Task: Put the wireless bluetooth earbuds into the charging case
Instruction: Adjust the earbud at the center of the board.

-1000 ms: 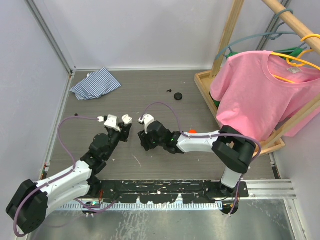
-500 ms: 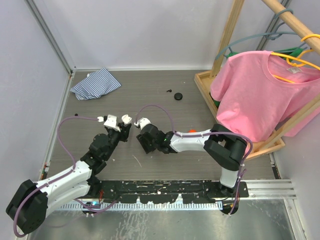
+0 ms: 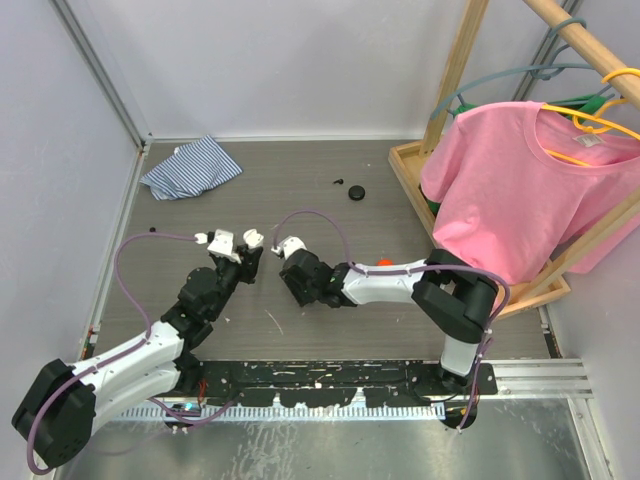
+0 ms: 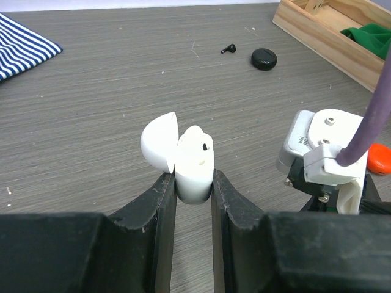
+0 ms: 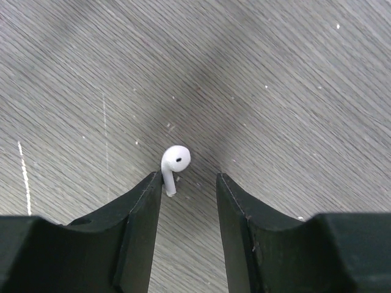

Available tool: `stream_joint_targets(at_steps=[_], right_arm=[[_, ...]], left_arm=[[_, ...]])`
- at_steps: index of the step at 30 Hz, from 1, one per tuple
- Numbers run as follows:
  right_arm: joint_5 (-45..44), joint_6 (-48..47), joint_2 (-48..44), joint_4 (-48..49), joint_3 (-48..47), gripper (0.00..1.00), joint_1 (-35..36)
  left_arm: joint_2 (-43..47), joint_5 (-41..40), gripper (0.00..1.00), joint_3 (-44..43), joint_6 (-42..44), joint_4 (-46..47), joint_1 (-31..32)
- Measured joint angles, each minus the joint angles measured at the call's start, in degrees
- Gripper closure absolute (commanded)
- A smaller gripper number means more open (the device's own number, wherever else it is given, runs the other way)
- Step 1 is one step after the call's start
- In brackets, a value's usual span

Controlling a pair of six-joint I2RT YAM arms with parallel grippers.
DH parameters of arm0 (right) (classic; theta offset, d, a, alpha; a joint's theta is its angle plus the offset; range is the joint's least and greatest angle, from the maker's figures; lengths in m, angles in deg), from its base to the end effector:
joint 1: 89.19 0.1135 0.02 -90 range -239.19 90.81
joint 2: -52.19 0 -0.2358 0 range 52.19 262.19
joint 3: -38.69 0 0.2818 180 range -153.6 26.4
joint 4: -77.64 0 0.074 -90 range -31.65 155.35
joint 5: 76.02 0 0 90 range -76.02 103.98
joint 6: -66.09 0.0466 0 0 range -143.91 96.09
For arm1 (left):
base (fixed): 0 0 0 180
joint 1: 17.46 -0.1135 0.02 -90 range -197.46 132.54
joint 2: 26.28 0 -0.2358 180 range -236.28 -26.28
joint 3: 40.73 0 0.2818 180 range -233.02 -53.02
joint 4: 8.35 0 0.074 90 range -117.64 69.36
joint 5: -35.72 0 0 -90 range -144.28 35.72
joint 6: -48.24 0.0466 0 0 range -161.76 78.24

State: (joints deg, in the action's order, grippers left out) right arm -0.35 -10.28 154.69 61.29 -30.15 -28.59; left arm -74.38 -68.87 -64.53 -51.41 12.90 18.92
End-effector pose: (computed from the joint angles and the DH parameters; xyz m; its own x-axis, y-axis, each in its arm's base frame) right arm 0.1977 0.3273 0.0962 -0.5460 -0.5040 -0.6692 -0.6558 0.7542 -0.0328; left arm 0.1988 -0.1319 0.1667 -0.1045 -0.1245 -0.9867 0.3591 0.9205 -0.1542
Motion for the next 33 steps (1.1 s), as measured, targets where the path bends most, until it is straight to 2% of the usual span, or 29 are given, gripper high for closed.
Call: stream_joint_targets(at_steps=[15,25,33], right_arm=[[2.9,-2.6,-2.4,-4.2,-0.5,0.54,-1.2],[4.4,-2.8,2.5,-5.8,-8.2,0.58,-1.2],[5.0,-2.7,4.9,-8.9,-9.5,0.6,-1.2]], left_arm=[[0.0,0.4,1.0,0.0,0.0,0.0,0.0],[0.8,0.4,1.0,0.0,0.0,-0.1,0.0],[1.2,0.4,1.0,0.0,0.0,-0.2,0.0]])
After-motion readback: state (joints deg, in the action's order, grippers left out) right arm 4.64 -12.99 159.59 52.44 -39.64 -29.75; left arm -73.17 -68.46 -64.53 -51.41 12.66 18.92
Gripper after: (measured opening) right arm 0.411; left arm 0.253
